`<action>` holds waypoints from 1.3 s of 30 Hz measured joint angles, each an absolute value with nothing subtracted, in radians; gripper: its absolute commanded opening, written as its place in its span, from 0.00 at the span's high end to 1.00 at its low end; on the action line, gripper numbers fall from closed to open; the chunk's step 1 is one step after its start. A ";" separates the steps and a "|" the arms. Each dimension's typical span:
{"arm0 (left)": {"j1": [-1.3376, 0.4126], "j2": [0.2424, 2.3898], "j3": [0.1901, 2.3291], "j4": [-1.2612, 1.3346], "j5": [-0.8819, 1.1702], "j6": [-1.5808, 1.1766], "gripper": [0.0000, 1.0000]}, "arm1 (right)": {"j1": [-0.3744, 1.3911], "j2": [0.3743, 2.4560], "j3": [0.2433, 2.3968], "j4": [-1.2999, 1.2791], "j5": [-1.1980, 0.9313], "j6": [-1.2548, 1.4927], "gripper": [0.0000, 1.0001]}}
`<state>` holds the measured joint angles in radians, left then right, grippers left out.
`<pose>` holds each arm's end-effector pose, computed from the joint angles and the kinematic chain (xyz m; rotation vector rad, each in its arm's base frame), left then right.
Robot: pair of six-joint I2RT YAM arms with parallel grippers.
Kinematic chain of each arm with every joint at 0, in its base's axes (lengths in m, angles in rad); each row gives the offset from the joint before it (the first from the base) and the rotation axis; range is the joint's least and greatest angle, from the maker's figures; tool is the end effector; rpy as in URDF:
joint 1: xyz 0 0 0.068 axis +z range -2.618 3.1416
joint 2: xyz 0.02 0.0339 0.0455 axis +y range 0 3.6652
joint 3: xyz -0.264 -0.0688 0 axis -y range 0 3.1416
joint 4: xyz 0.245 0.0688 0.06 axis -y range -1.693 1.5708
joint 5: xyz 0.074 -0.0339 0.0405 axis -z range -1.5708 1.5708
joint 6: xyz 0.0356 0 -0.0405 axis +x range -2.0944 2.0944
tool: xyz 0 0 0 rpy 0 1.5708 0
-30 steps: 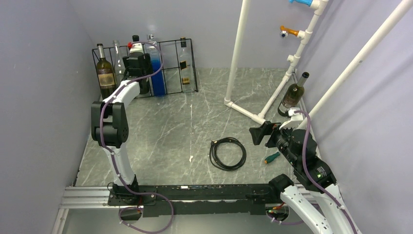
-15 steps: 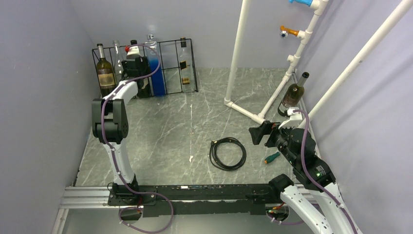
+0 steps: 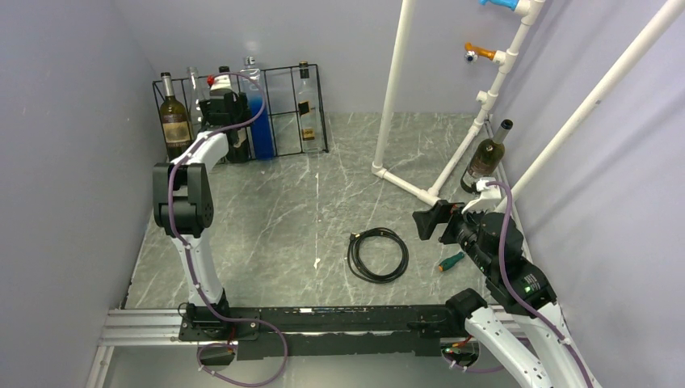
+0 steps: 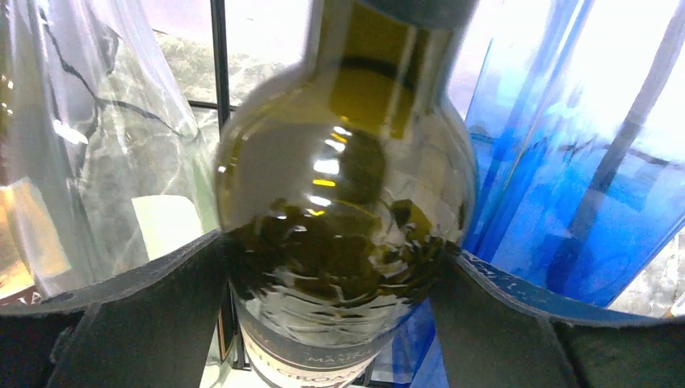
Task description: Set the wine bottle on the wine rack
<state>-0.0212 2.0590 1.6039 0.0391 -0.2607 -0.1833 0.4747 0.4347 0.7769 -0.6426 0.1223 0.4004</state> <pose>0.4895 -0.0012 0.2491 -0.3267 1.9468 0.1257 0.0871 0.0399 0.3311 0.0151 1.8978 0.4870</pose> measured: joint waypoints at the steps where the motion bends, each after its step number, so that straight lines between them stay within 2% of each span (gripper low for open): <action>1: -0.021 2.058 1.604 0.038 -0.261 -0.184 0.02 | 0.475 0.435 0.777 -0.643 0.122 0.400 0.00; 7: -0.021 1.982 1.603 0.025 -0.278 -0.187 0.00 | 0.475 0.442 0.777 -0.642 0.122 0.400 0.00; 20: -0.020 1.655 1.497 -0.044 -0.270 -0.305 0.01 | 0.475 0.443 0.777 -0.642 0.122 0.400 0.00; 29: -0.016 1.404 1.216 -0.081 -0.033 -0.494 0.04 | 0.475 0.435 0.777 -0.643 0.134 0.403 0.00; 34: -0.027 1.295 1.088 -0.059 0.146 -0.582 0.01 | 0.475 0.439 0.777 -0.643 0.149 0.404 0.00; 39: -0.142 1.236 1.027 -0.051 0.243 -0.575 0.00 | 0.475 0.475 0.777 -0.644 0.152 0.406 0.00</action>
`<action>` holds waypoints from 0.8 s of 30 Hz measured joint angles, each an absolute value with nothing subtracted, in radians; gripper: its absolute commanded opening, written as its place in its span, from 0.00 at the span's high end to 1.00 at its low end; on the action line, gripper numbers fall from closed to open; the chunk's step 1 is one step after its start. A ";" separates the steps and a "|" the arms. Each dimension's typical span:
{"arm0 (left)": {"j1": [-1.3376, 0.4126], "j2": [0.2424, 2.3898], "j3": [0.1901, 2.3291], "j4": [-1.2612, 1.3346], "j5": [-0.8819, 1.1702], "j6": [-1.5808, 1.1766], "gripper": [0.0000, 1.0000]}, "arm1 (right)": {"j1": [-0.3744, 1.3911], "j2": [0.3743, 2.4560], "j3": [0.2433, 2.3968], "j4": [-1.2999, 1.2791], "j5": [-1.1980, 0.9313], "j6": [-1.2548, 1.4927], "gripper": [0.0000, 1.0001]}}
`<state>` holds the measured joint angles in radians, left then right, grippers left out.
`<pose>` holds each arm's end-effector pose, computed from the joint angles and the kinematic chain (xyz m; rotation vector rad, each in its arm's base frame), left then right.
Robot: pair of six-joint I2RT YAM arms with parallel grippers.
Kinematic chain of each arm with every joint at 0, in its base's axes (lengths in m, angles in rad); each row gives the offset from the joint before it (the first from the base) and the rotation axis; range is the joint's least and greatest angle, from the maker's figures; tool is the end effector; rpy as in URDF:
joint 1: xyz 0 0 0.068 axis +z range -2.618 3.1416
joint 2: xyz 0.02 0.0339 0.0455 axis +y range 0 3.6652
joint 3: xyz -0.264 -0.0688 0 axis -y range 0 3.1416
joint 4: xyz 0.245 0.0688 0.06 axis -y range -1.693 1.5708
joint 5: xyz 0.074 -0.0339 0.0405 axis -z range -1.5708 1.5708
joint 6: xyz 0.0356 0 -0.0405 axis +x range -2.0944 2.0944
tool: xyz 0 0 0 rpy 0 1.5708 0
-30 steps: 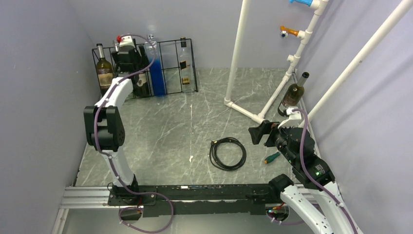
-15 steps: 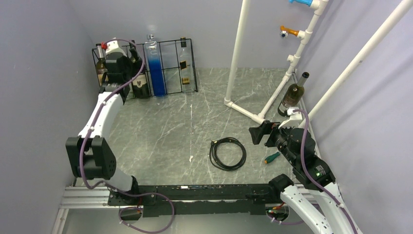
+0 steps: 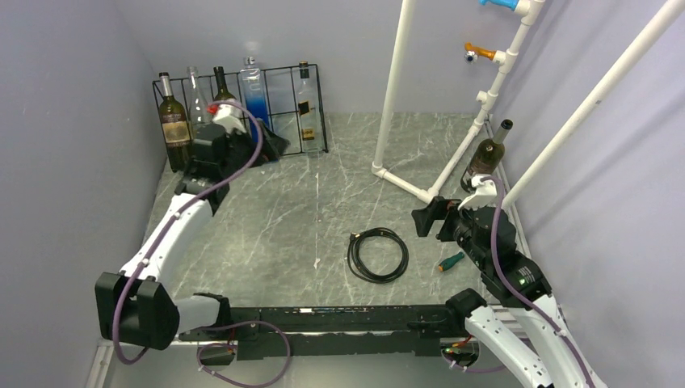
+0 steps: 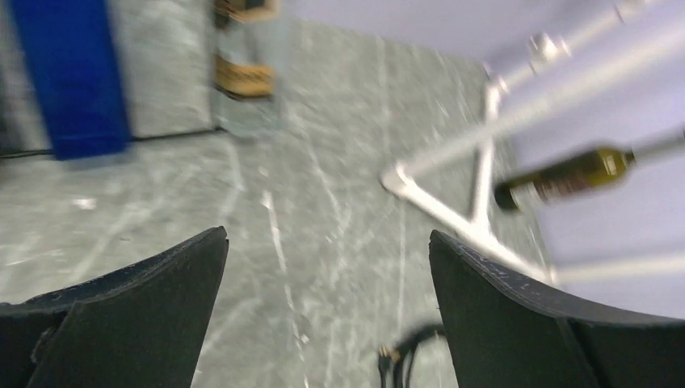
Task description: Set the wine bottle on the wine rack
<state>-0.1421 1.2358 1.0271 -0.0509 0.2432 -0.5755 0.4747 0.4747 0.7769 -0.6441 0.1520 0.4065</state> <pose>0.2861 -0.0496 0.3429 -0.2312 1.8701 -0.7213 0.0951 0.0428 0.3278 0.0379 1.9339 0.4482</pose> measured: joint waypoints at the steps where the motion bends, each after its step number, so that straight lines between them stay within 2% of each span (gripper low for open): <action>1: -0.184 1.228 1.021 -0.051 0.255 -0.556 0.00 | 0.475 0.484 0.777 -0.644 0.152 0.410 0.00; 5: -0.346 1.203 0.979 -0.041 0.307 -0.444 0.00 | 0.475 0.519 0.777 -0.646 0.146 0.437 0.00; 11: -0.467 1.203 0.971 -0.037 0.406 -0.319 0.01 | 0.475 0.561 0.781 -0.643 0.115 0.486 0.00; 19: -0.699 1.153 1.010 -0.097 0.402 -0.146 0.00 | 0.475 0.661 0.767 -0.572 0.071 0.565 0.00; 24: -0.754 1.093 1.007 -0.085 0.403 -0.129 0.01 | 0.475 0.776 0.781 -0.536 0.079 0.585 0.00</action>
<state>-0.7544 1.0931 1.0073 -0.0849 0.4034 -0.1287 0.4751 0.7765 0.7811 -0.5358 0.0792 0.5846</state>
